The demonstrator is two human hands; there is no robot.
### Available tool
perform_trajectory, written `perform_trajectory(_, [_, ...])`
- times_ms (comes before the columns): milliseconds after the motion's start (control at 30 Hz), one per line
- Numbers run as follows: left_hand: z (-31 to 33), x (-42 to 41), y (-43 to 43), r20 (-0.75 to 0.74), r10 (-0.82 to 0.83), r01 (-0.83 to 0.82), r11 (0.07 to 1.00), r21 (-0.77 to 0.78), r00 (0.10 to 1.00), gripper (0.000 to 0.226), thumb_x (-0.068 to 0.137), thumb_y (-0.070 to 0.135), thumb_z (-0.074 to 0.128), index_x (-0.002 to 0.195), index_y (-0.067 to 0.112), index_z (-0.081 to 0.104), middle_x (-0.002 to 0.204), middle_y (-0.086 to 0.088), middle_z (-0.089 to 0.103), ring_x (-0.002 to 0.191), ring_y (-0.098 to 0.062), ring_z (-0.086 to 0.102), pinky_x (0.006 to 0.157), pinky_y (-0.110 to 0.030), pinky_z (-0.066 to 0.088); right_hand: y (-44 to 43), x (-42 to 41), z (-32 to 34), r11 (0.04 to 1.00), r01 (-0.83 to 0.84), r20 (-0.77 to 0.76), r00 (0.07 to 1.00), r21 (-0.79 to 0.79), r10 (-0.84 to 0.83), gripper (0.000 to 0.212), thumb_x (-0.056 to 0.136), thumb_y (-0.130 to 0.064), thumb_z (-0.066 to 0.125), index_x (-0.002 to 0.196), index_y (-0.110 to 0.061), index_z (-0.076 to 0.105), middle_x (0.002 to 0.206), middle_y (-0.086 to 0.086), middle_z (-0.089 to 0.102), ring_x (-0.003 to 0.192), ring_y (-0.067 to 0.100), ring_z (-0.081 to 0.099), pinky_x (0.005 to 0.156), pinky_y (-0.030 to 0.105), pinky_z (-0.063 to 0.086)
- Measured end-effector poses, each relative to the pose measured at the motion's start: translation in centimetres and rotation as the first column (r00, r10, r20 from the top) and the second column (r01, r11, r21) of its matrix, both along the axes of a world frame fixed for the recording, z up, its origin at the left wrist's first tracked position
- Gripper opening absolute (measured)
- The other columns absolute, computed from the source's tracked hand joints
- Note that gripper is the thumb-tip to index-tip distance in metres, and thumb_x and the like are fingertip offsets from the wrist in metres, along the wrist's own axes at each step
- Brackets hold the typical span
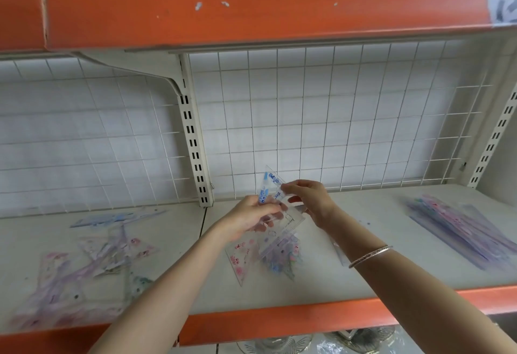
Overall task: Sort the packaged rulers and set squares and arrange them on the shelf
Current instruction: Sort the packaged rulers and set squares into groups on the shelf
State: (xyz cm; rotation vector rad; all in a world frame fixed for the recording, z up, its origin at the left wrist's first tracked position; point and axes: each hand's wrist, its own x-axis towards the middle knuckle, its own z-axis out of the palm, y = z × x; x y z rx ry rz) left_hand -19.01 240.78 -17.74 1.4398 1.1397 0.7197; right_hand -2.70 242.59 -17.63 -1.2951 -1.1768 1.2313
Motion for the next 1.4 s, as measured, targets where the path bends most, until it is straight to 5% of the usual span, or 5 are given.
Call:
perform_trajectory(233, [-0.4,-1.4,0.5,-0.052,0.052,-0.051,0.999,0.012,0.997,0.011,0.091,0.015,0.062,0.096,0.017,0.072,0.084,0.004,0.070,0.061,-0.007,0.054,0.055,-0.018,0.045,0.5,1.6,-0.2,0.978,0.208,-0.200,0.958,-0.015,-0.207,0.012,0.091,-0.012,0.058,0.080,-0.011,0.058,0.077,0.003,0.066,0.065,0.013,0.055,0.060,0.024,0.040])
perform_trajectory(433, [-0.6,-3.6,2.0,0.033,0.300,-0.301,0.952,0.059,0.953,0.015,0.092,0.012,0.061,0.104,0.012,0.070,0.092,-0.003,0.070,0.065,-0.010,0.059,0.053,-0.017,0.048,0.3,3.5,-0.9,0.942,0.312,-0.347,0.875,-0.126,-0.336,0.013,0.092,-0.004,0.056,0.079,-0.005,0.057,0.074,0.009,0.061,0.061,0.017,0.053,0.060,0.023,0.047])
perform_trajectory(667, [-0.8,-1.7,2.0,0.311,0.434,-0.432,0.898,-0.080,0.845,0.017,0.080,0.003,0.074,0.096,0.006,0.069,0.084,-0.007,0.068,0.065,-0.017,0.062,0.059,-0.021,0.057,-1.0,3.2,-0.8,0.990,0.033,-0.485,0.869,-0.140,-0.098,0.012,0.092,0.000,0.052,0.084,-0.002,0.060,0.061,0.008,0.061,0.058,0.018,0.058,0.055,0.026,0.053])
perform_trajectory(1033, [-0.5,2.5,1.0,0.416,0.349,-0.280,0.934,-0.221,0.840,0.019,0.076,-0.007,0.072,0.090,0.004,0.067,0.078,-0.009,0.071,0.068,-0.016,0.069,0.063,-0.026,0.059,-1.8,3.7,-0.9,0.996,-0.052,-0.369,0.929,-0.069,0.023,0.018,0.091,0.007,0.049,0.082,-0.008,0.049,0.073,0.010,0.071,0.061,0.021,0.065,0.057,0.030,0.056])
perform_trajectory(1400, [-0.1,4.9,1.2,0.545,0.323,-0.179,0.937,-0.301,0.774,0.015,0.087,-0.012,0.056,0.096,-0.002,0.064,0.082,-0.014,0.070,0.070,-0.020,0.070,0.064,-0.030,0.060,-1.9,6.7,-0.6,0.995,0.000,-0.463,0.885,-0.095,-0.044,0.010,0.089,0.007,0.053,0.091,-0.001,0.058,0.078,0.011,0.070,0.063,0.018,0.067,0.058,0.030,0.058])
